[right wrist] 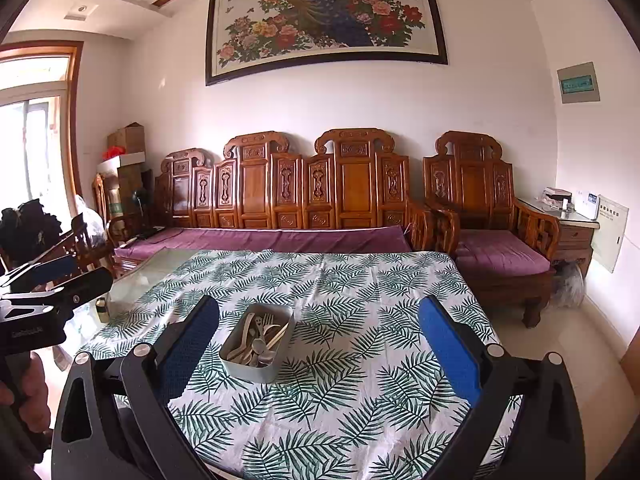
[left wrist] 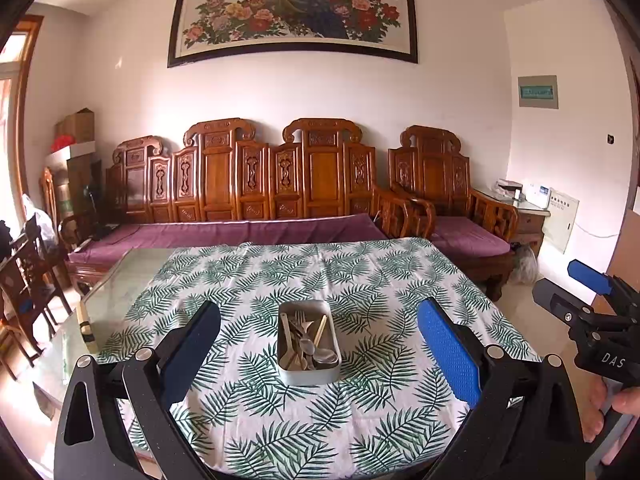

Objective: Organize utensils

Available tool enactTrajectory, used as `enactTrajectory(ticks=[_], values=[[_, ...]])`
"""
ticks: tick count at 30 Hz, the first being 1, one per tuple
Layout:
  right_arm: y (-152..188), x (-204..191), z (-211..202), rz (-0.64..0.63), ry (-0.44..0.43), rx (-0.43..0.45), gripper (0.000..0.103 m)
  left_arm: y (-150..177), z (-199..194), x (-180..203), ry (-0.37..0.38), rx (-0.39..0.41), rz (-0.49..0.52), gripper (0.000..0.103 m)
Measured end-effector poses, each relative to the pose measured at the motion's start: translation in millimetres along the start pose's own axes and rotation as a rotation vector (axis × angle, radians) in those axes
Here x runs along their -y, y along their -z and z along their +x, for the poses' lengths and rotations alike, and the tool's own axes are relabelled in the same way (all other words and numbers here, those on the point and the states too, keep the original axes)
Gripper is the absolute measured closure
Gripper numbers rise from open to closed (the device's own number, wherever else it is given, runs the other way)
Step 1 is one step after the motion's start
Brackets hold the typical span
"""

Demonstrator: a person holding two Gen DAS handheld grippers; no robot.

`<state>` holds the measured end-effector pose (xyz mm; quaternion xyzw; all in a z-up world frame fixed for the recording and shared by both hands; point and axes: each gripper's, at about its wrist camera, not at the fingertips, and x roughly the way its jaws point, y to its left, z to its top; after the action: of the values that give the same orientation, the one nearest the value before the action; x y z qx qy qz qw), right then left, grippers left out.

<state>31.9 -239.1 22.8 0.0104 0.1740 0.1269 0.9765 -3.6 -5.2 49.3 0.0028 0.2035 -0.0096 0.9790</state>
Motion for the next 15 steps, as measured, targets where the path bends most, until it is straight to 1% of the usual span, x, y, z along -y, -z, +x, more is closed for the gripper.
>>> enactTrajectory(ticks=[15], values=[[2.0,-0.5,-0.5,0.0,-0.005,-0.001,0.003,2.0,-1.1,-0.3,0.002,0.003,-0.002,0.008]])
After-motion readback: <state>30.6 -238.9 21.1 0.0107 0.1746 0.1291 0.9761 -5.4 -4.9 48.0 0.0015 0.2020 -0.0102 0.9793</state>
